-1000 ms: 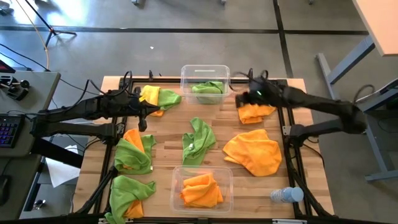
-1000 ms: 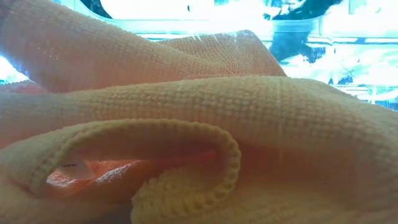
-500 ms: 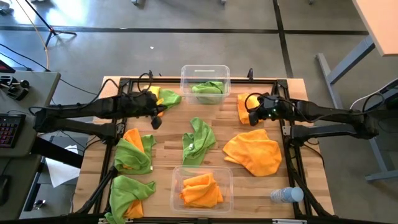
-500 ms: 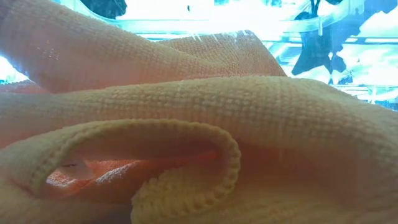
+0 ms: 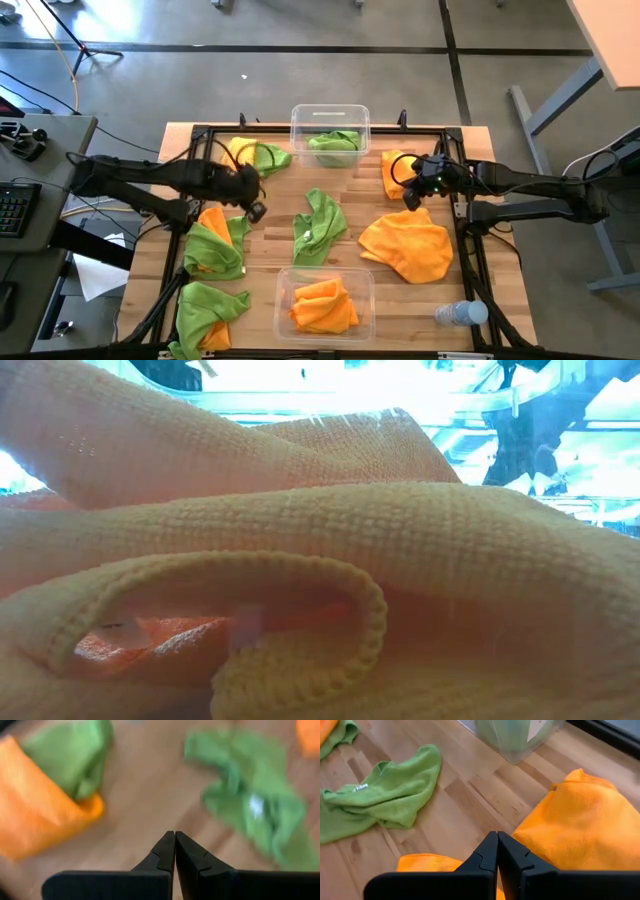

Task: Sort microfiber towel by color & place in baskets
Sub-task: Put the green towel into the top transparent bin

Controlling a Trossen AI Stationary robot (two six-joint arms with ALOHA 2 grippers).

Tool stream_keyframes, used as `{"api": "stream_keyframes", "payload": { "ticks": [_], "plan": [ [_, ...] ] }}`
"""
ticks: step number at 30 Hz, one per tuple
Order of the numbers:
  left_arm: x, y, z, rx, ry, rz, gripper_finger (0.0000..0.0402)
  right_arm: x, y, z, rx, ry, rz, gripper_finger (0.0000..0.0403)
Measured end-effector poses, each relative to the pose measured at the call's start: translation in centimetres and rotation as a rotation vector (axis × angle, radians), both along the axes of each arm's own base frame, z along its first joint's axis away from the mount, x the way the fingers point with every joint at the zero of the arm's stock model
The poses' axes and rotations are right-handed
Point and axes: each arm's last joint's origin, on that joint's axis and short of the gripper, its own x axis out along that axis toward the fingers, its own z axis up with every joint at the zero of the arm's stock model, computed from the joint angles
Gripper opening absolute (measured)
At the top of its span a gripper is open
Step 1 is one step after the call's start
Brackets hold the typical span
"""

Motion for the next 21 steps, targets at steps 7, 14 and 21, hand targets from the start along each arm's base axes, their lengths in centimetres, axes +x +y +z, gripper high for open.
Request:
{"api": "stream_keyframes", "payload": {
  "ticks": [7,14,21],
  "plan": [
    [-0.1,-3.7,-1.7,-0.089,0.245,-0.311,0.0,0.0,0.0,0.0,-0.032,0.017,0.039,0.0004],
    [-0.3,-6.0,-3.1,-0.121,0.411,-0.493,0.0,0.0,0.0,0.0,-0.04,0.02,0.048,0.0004],
    [0.2,-7.2,-4.4,-0.107,0.509,-0.629,0.0018,0.0,0.0,0.0,-0.042,0.021,0.05,0.0004]
  ]
}}
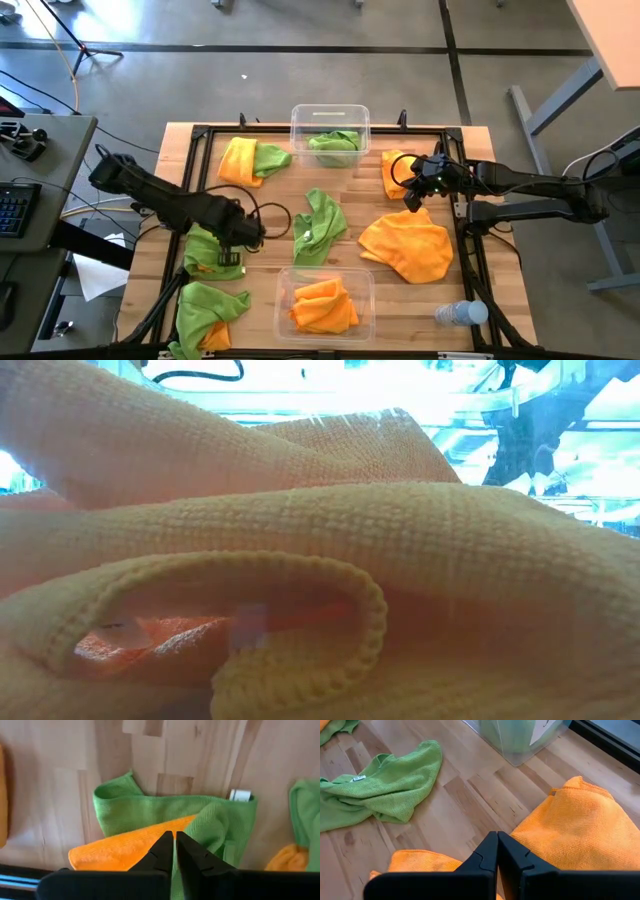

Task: Sort microfiber towel by color & place in baskets
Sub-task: Put the green towel into the top transparent bin

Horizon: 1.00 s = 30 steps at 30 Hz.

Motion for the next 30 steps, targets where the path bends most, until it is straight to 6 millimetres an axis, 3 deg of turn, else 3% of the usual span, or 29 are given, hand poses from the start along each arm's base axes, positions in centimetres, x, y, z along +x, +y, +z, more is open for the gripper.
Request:
{"api": "stream_keyframes", "payload": {
  "ticks": [9,15,18,23,28,30],
  "plan": [
    [-0.5,-1.1,-2.6,-0.039,0.115,-0.099,0.0088,0.0,0.0,0.0,0.02,-0.016,-0.036,0.0004],
    [-1.8,-1.0,-4.3,-0.031,0.193,-0.124,0.0105,0.0,0.0,0.0,0.021,-0.018,-0.038,0.0004],
    [-2.2,-1.0,-4.7,-0.054,0.224,-0.153,0.0089,0.0,0.0,0.0,0.019,-0.017,-0.038,0.0004],
    [-2.9,-0.7,-4.4,-0.038,0.306,-0.129,0.0011,0.0,-0.1,0.0,0.006,-0.014,-0.047,0.0004],
    [-3.3,-0.7,-1.8,0.041,0.404,-0.06,0.0003,0.0,-0.1,0.0,-0.006,-0.008,-0.033,0.0004],
    [-2.9,-1.0,-0.4,0.044,0.364,-0.046,0.0002,0.0,-0.1,0.0,-0.01,-0.005,-0.029,0.0004]
  ]
}}
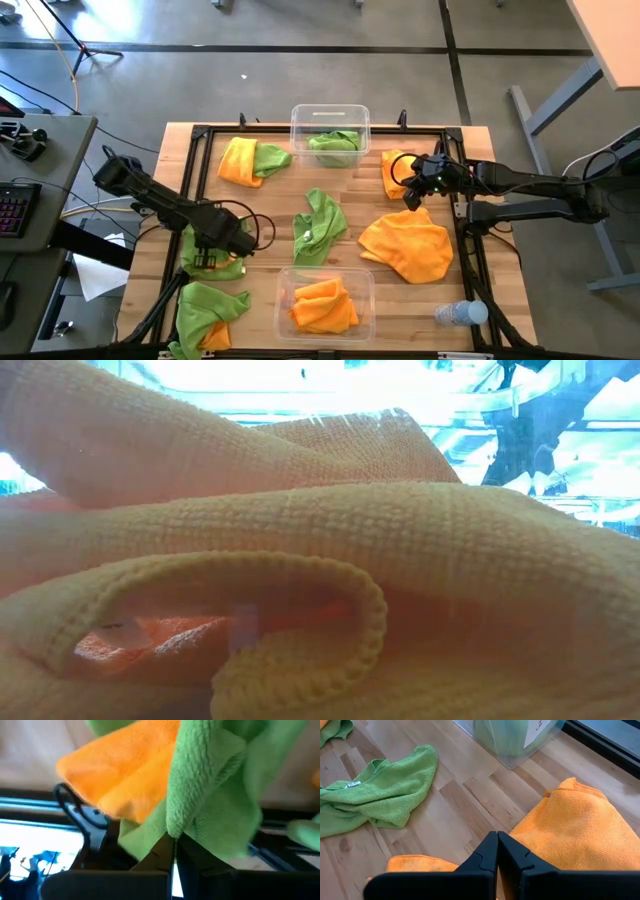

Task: Sort microfiber towel by color & place in baskets
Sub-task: Put the green towel into the top transparent bin

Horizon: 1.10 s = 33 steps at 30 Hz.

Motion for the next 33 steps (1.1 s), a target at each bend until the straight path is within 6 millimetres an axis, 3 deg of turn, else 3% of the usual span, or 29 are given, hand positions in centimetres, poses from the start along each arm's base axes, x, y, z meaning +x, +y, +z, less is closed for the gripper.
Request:
{"api": "stream_keyframes", "payload": {
  "ticks": [10,20,33],
  "plan": [
    [0.0,-1.0,7.2,0.053,-0.414,0.142,0.0001,0.0,-0.1,0.0,-0.017,0.0,-0.016,0.0004],
    [-2.7,-0.5,10.0,0.05,-0.617,0.304,0.0,0.0,-0.1,0.0,-0.017,0.0,-0.016,0.0004],
    [-8.4,2.9,13.3,-0.062,-0.887,0.486,0.0,0.0,-0.1,0.0,0.0,-0.009,-0.035,0.0004]
  ]
}}
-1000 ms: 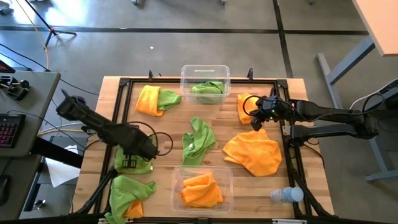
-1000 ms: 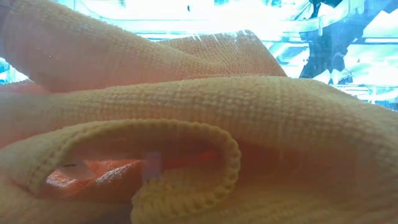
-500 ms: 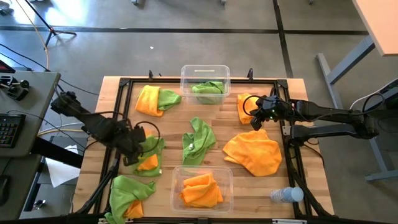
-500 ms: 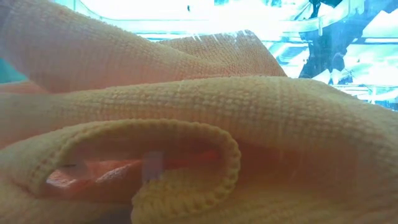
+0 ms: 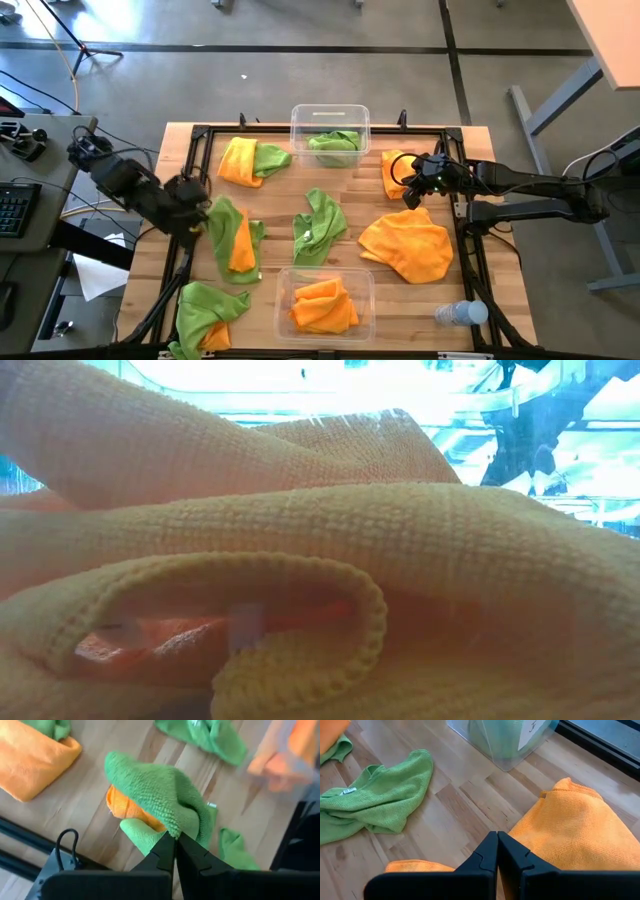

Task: Sort microfiber towel by color & place in baskets
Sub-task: Put the green towel into the top transparent bin

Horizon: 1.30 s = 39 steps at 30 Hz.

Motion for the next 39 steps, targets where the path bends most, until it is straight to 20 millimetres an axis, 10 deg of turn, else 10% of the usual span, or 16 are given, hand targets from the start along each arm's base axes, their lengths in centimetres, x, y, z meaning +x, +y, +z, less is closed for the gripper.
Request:
{"api": "stream_keyframes", "payload": {
  "ticks": [28,39],
  "plan": [
    [-12.9,9.6,2.7,0.116,-0.625,-0.114,0.0,0.6,-0.3,0.7,0.198,-0.255,-0.318,0.0004],
    [-10.1,8.6,6.3,0.441,-0.896,-0.044,0.0,0.9,-0.6,0.5,0.168,-0.266,-0.41,0.0004]
  ]
}}
